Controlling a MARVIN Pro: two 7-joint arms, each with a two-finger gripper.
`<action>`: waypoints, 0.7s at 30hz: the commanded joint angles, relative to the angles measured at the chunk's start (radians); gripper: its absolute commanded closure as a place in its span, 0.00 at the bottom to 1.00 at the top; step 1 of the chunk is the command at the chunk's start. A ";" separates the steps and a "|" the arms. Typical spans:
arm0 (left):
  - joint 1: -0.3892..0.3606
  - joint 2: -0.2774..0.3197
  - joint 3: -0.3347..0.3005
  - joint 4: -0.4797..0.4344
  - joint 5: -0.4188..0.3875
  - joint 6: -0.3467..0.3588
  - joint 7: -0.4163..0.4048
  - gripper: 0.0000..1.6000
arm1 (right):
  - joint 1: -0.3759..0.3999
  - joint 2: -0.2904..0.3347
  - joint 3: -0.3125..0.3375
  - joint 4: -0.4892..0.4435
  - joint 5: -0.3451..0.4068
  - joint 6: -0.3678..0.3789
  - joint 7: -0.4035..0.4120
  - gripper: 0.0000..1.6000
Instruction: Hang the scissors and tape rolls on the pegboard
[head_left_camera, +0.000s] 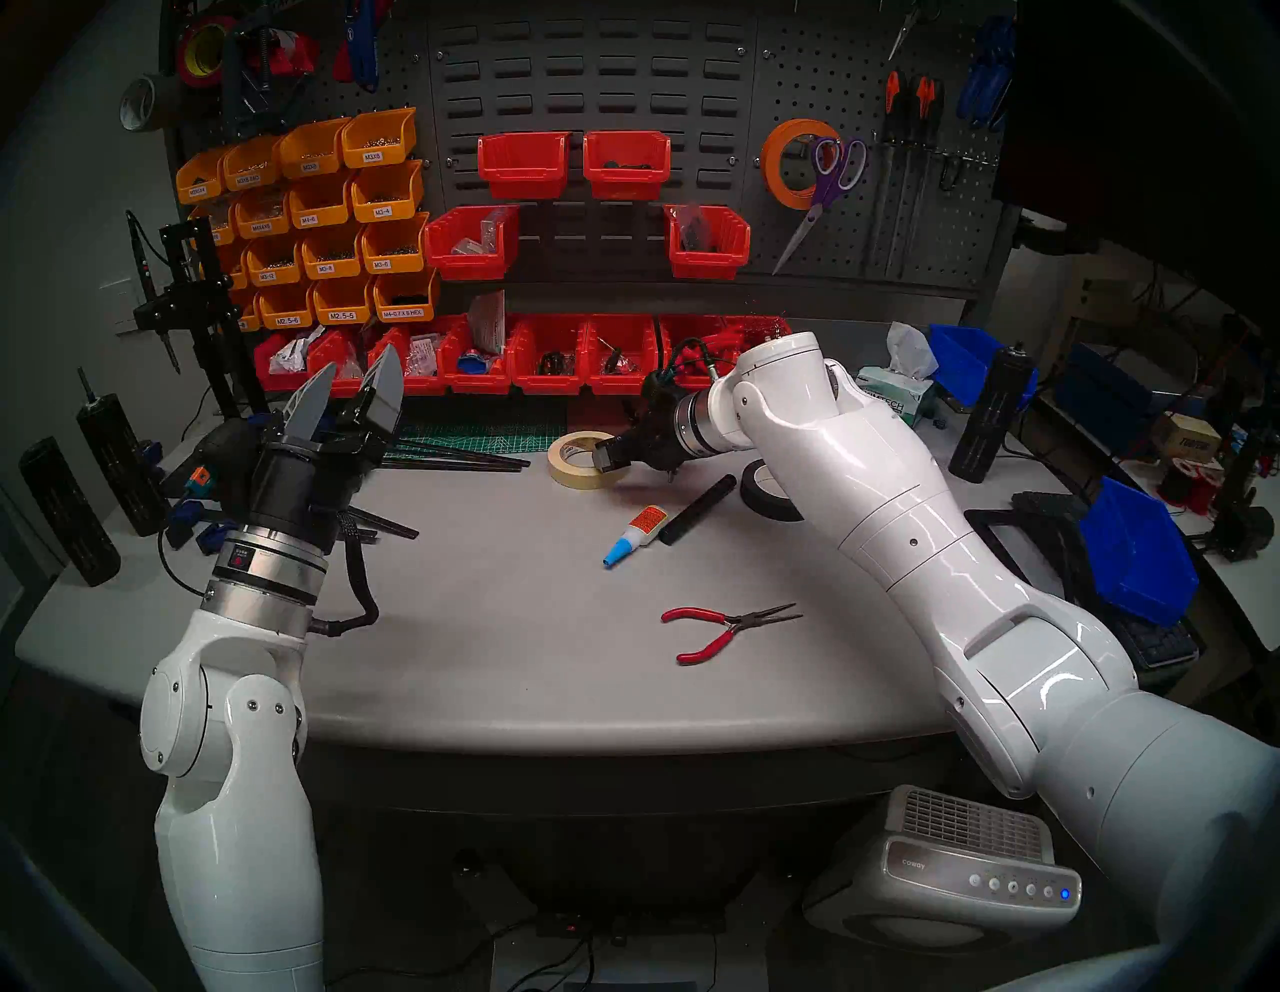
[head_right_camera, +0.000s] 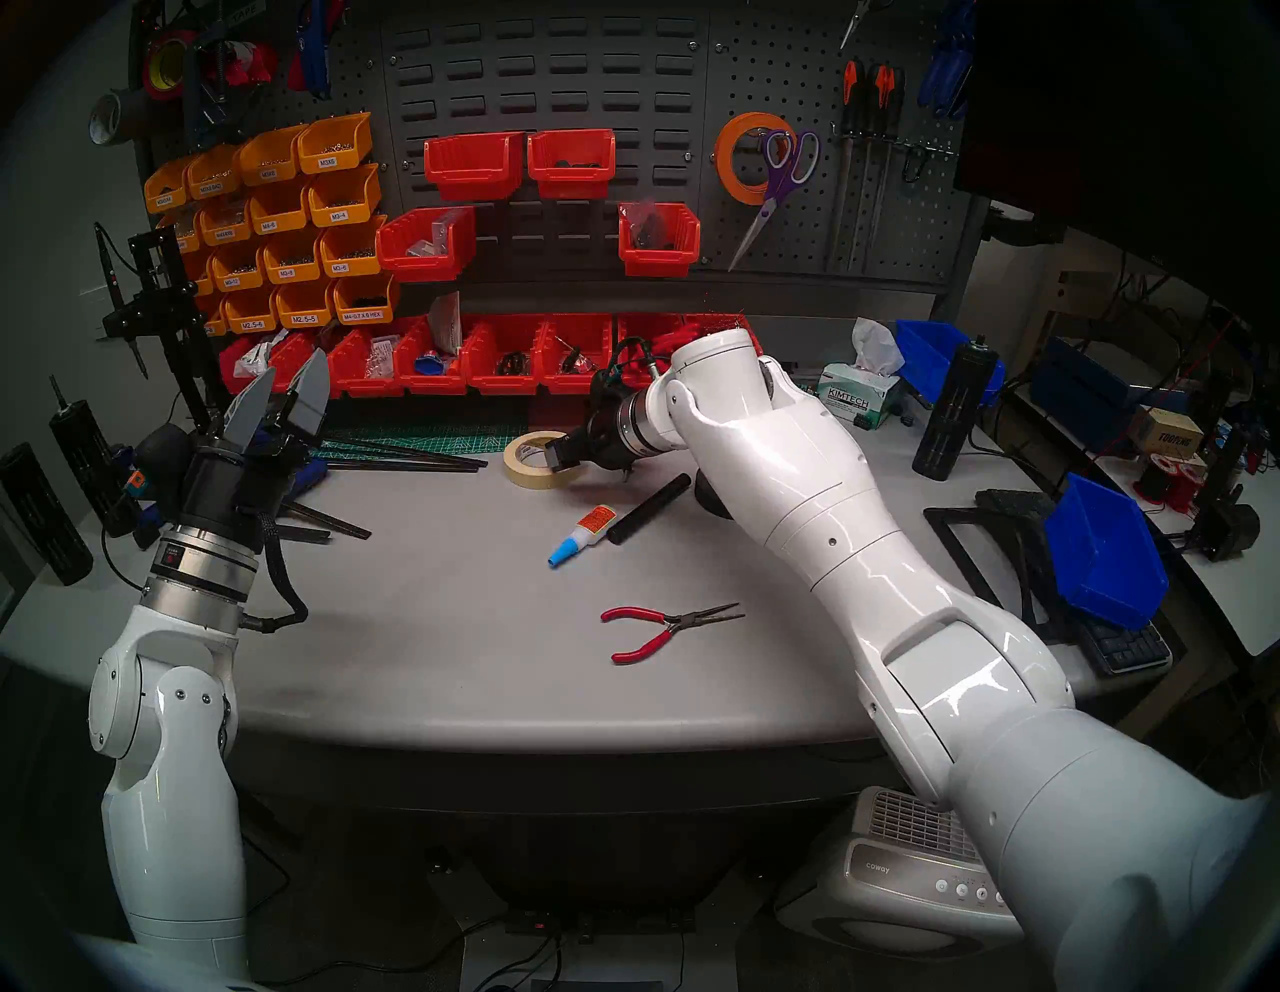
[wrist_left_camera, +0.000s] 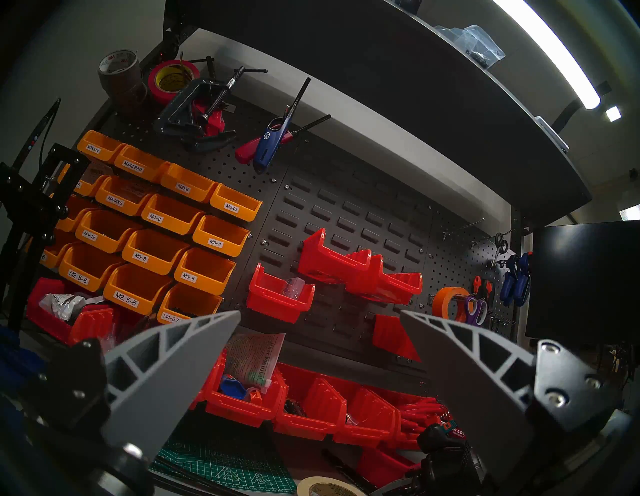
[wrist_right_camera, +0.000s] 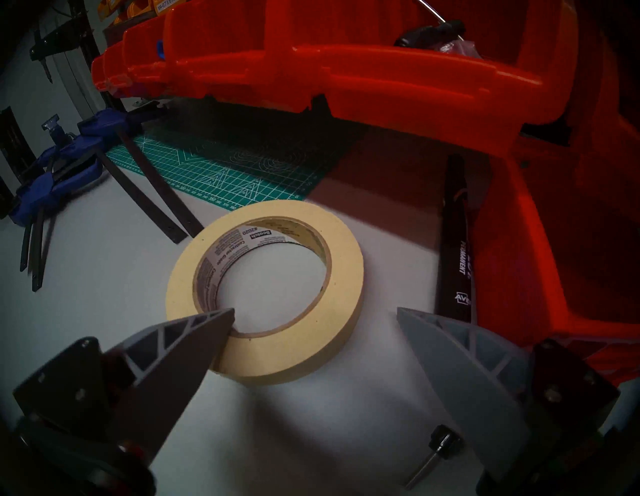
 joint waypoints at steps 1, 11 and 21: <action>-0.016 0.001 0.003 -0.030 -0.001 -0.010 -0.003 0.00 | 0.062 -0.006 0.001 -0.001 -0.009 -0.007 0.011 0.00; -0.016 0.001 0.003 -0.031 -0.001 -0.010 -0.003 0.00 | 0.073 0.002 -0.027 0.019 -0.034 -0.015 0.034 0.00; -0.016 0.000 0.003 -0.031 0.000 -0.011 -0.003 0.00 | 0.078 -0.002 -0.037 0.039 -0.044 -0.023 0.057 0.00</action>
